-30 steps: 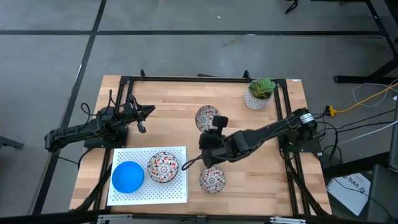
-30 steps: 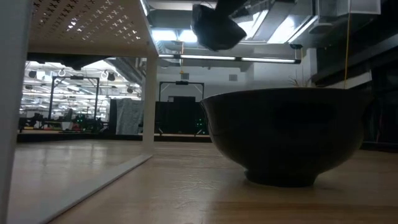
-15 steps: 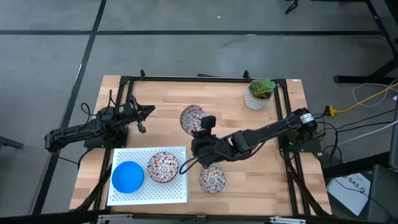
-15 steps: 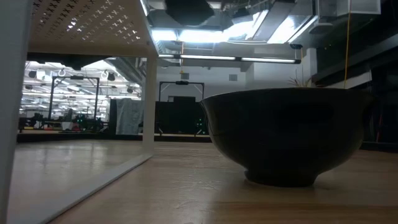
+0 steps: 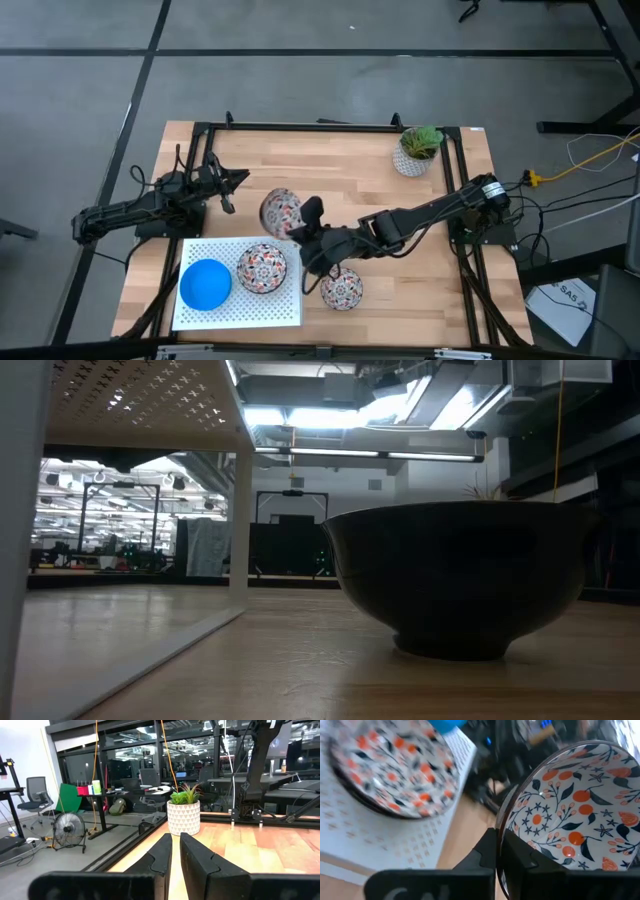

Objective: Pick & Place Mini bowls
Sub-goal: Stack the orange patterned bowl on top of the stacked orange patterned bowls on the shelf

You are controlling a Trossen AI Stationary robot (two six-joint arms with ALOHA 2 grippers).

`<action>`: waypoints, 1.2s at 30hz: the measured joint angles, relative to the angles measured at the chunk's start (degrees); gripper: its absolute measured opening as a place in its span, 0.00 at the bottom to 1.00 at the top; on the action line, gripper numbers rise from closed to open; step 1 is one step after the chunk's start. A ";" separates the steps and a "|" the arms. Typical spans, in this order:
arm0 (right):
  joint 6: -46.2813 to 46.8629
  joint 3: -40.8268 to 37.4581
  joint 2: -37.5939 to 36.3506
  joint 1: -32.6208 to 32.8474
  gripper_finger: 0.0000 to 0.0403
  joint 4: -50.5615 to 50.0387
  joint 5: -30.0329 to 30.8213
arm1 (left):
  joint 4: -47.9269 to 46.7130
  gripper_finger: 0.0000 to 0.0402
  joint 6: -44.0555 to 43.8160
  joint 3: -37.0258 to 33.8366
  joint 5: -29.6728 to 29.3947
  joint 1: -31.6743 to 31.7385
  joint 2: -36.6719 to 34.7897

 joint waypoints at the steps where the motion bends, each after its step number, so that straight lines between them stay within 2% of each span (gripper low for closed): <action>1: -1.37 0.00 0.00 0.00 0.04 0.78 -1.45 | 0.00 0.08 0.00 0.00 0.00 -0.02 0.01; 10: -6.22 0.00 0.00 -0.82 0.04 3.57 -16.45 | 0.00 0.08 0.00 0.00 0.00 0.01 0.00; 20: -6.56 0.00 0.00 -2.75 0.04 3.88 -28.43 | 0.00 0.08 -0.02 0.00 0.00 -0.01 0.00; 29: -5.81 0.00 -0.02 -2.83 0.04 2.36 -33.27 | 0.00 0.08 0.00 0.00 0.01 0.01 0.01; 36: -4.00 -0.43 -0.02 -2.82 0.04 2.24 -33.73 | 0.00 0.08 -0.02 0.00 0.00 0.01 0.02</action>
